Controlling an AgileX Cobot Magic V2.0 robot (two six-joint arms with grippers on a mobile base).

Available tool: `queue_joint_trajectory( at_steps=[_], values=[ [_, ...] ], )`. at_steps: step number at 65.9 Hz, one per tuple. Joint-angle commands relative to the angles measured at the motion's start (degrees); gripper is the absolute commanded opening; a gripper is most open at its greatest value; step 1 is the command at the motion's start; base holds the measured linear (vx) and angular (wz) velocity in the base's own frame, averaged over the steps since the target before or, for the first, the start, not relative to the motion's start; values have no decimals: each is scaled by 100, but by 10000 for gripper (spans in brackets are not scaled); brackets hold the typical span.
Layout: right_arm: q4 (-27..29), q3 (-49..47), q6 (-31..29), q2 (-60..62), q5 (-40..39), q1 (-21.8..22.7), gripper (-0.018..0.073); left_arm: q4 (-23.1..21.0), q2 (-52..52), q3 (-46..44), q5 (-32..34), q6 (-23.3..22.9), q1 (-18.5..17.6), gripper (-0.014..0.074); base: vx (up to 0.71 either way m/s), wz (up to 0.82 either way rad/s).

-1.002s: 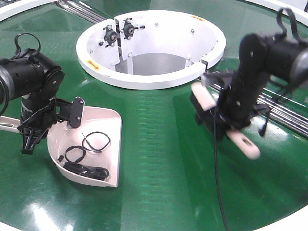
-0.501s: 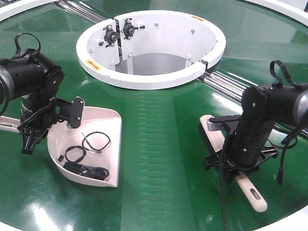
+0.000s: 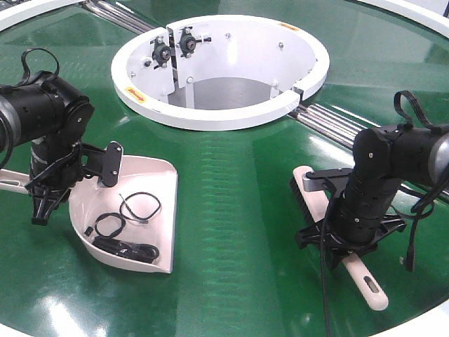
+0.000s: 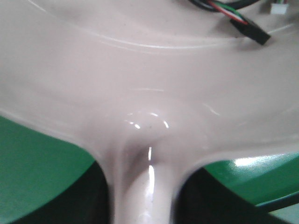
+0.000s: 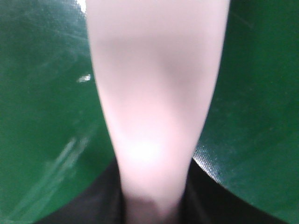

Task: Clean and inspect green conveyor with broom and dustpan
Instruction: 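Lower the dustpan flat onto the conveyor with the left gripper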

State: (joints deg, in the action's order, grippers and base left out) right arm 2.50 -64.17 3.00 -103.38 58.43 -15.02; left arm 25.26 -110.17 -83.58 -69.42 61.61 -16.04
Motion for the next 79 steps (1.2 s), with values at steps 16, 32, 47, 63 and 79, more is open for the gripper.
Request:
queue_joint_trajectory(
  at_steps=[16, 32, 47, 63, 79],
  values=[
    [-52, -86, -7, 252, 130, 27, 6, 189, 318, -157, -206, -32, -23, -6, 0, 0],
    [-52, -86, -7, 252, 130, 27, 6, 189, 318, -157, -206, -32, -23, -6, 0, 0],
    [-52, -86, -7, 252, 130, 27, 6, 189, 318, -157, -206, -32, -23, -6, 0, 0],
    [-52, -86, -7, 252, 130, 27, 6, 189, 318, -157, -206, -32, -23, -6, 0, 0],
    [-52, -86, -7, 252, 136, 27, 6, 189, 318, -157, -206, -32, -23, -6, 0, 0]
  ],
)
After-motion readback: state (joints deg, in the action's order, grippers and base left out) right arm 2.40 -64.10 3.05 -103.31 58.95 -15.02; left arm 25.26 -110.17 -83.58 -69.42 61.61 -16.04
